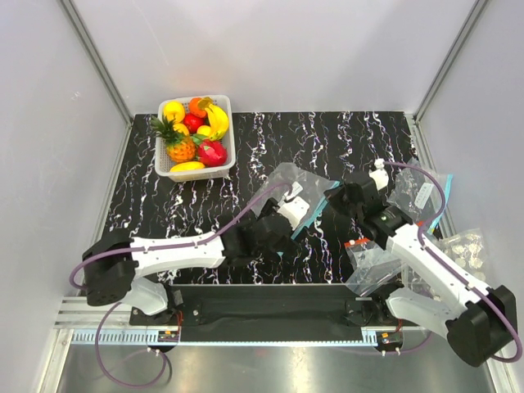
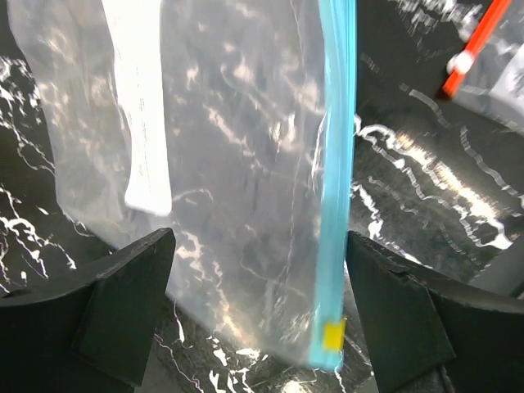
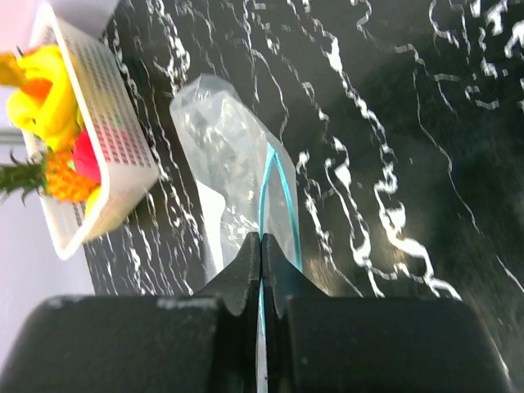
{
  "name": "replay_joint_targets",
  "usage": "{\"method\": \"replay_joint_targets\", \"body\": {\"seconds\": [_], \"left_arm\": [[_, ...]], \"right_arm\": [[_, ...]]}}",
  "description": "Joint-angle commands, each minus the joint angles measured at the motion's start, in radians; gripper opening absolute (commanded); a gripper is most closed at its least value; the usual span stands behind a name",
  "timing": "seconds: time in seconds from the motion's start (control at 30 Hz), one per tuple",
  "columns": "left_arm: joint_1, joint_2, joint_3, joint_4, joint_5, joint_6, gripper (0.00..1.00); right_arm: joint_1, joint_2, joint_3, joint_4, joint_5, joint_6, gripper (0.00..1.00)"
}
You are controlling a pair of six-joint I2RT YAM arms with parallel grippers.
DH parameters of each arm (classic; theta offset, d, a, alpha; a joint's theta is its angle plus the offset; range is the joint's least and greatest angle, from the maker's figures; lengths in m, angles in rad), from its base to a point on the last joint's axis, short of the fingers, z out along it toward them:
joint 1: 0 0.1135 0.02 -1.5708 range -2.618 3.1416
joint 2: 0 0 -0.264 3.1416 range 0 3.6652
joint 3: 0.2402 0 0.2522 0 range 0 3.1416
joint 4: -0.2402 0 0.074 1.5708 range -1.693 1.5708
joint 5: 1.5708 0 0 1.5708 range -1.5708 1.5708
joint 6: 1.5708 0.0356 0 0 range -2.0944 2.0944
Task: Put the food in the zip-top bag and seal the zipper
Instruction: Pick up the zipper food storage bag at the center of the board.
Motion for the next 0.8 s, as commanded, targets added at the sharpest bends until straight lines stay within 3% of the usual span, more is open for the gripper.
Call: {"method": "replay_joint_targets", "body": {"seconds": [0.0, 0.77], "left_arm": [[0.001, -0.083, 0.023, 0.07, 0.003, 0.007, 0.89], [-0.011, 0.038, 0.294, -0.079, 0.129, -0.013, 0.75]], "right_arm": [[0.04, -0.047, 0.03, -0.136, 0.061, 0.023, 0.0], [0.066, -0.169, 0.057, -0.23, 0.107, 0.049, 0.0]]}}
